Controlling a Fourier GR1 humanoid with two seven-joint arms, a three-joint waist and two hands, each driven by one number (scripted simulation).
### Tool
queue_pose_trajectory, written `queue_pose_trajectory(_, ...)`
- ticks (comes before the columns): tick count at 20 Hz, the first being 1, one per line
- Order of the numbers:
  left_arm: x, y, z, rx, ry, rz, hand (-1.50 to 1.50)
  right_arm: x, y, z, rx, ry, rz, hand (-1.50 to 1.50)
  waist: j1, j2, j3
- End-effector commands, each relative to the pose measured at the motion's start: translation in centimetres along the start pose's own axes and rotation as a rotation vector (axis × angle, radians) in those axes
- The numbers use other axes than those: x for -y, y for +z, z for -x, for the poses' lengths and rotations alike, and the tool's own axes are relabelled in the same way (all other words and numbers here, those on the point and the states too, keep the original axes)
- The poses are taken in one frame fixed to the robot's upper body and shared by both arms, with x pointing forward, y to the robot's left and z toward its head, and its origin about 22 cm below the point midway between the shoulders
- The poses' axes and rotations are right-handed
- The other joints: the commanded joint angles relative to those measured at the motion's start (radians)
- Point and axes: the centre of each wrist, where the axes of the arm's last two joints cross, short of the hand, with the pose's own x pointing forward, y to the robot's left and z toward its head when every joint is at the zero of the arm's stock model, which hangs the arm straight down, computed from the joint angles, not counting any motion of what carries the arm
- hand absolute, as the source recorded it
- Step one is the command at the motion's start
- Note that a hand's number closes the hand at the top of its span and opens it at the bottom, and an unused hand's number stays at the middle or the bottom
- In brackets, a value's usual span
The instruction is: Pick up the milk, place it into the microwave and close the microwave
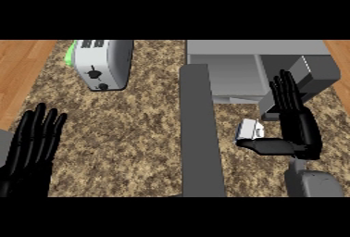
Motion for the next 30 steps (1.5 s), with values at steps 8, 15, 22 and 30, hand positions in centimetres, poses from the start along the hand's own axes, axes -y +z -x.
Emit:
queue_pose_trajectory(8, 0.1, 1.2, -0.6, -0.01, 0.02, 0.01, -1.5, 1.3, 1.7, 5.5, -0.086, 0.082, 0.046, -1.5, 0.001, 0.0, 0.0)
queue_pose_trajectory(15, 1.3, 2.8, -0.1, -0.013, 0.013, 0.019, -1.5, 3.9, 7.5, 10.6, -0.116, 0.066, 0.089, -1.5, -0.001, 0.0, 0.0)
queue_pose_trajectory(22, 0.8, 2.2, -1.7, 0.009, 0.003, 0.008, -1.5, 3.2, 7.0, 15.4, -0.122, 0.015, 0.078, -1.5, 0.007, 0.002, 0.001)
queue_pose_trajectory(30, 0.5, 2.1, -1.9, 0.024, -0.027, 0.006, -1.5, 4.5, 7.5, 17.8, -0.13, 0.02, 0.103, -1.5, 0.012, 0.004, 0.001)
